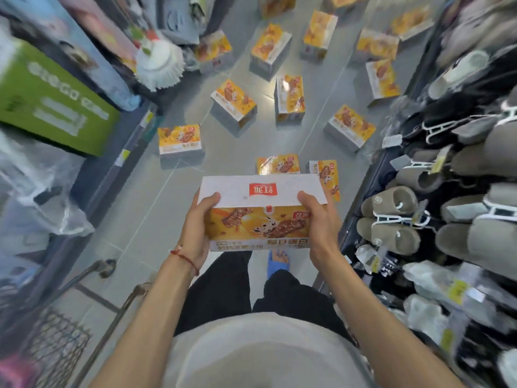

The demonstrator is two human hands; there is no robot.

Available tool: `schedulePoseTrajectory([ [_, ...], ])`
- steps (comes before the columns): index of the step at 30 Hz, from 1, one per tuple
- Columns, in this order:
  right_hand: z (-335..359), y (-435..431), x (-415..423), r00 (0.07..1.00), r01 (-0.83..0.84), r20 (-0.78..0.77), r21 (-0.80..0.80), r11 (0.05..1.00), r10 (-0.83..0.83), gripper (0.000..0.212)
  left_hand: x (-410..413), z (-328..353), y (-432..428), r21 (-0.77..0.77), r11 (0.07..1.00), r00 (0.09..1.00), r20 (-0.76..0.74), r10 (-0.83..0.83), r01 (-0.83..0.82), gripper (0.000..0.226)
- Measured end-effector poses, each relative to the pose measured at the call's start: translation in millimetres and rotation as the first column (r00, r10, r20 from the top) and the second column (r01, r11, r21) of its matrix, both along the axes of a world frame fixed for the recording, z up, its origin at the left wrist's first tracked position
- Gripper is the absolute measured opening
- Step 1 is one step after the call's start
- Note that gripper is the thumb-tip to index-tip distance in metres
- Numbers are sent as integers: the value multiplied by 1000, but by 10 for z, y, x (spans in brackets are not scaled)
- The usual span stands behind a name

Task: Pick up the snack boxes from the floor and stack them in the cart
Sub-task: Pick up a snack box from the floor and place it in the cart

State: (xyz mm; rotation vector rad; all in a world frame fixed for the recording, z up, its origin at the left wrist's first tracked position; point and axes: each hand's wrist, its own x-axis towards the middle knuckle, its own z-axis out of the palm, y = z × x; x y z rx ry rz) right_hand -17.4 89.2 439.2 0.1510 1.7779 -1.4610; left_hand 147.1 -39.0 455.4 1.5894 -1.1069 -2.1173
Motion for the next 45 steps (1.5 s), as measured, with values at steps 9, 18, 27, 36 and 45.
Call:
schedulePoseTrajectory([
  [9, 418, 228, 538, 972, -234, 2, -4, 972, 234, 49, 793, 321, 777, -41, 944, 944, -34, 327, -329, 38],
  [18, 602, 189, 1733, 865, -502, -55, -43, 864, 500, 38, 2068, 456, 1221, -142, 821, 832, -39, 553, -553, 59],
  [27, 752, 190, 3583, 739, -673, -129, -83, 735, 662, 36, 3913, 575, 1618, -167, 628, 647, -105, 755, -760, 46],
  [36, 860, 23, 5102, 567, -821, -93, -142, 553, 818, 38, 5371, 743, 1915, -179, 406, 428, -101, 898, -896, 56],
  [45, 835, -713, 6015, 290, -940, -83, -209, 268, 953, 46, 6059, 821, 1710, -212, 179, 196, -62, 979, -961, 47],
])
